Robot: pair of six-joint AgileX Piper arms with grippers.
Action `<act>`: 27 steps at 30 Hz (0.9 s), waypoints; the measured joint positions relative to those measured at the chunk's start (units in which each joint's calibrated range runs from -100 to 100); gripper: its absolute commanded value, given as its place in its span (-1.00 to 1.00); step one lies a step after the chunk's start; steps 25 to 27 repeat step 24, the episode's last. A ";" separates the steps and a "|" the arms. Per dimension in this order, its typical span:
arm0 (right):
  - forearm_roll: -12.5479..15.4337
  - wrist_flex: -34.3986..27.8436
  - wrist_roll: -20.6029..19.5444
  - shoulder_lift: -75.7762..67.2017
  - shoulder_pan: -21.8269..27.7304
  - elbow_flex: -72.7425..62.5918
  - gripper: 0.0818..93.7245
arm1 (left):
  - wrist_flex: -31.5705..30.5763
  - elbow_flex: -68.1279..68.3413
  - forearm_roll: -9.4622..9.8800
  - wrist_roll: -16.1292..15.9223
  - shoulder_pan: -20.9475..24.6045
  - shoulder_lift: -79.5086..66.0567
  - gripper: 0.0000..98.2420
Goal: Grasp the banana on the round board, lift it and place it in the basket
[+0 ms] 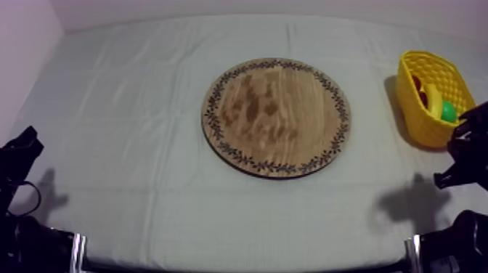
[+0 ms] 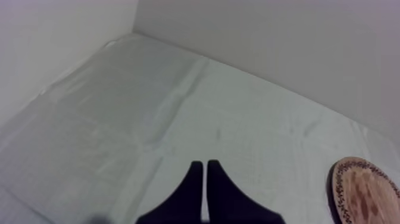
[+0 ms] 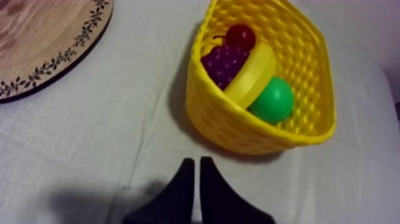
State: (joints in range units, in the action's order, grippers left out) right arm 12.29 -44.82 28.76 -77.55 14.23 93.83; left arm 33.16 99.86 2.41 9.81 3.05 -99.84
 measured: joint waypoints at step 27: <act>-10.32 7.22 -30.02 -18.21 -7.81 5.68 -0.99 | 0.00 0.00 0.00 0.00 0.00 0.00 -1.00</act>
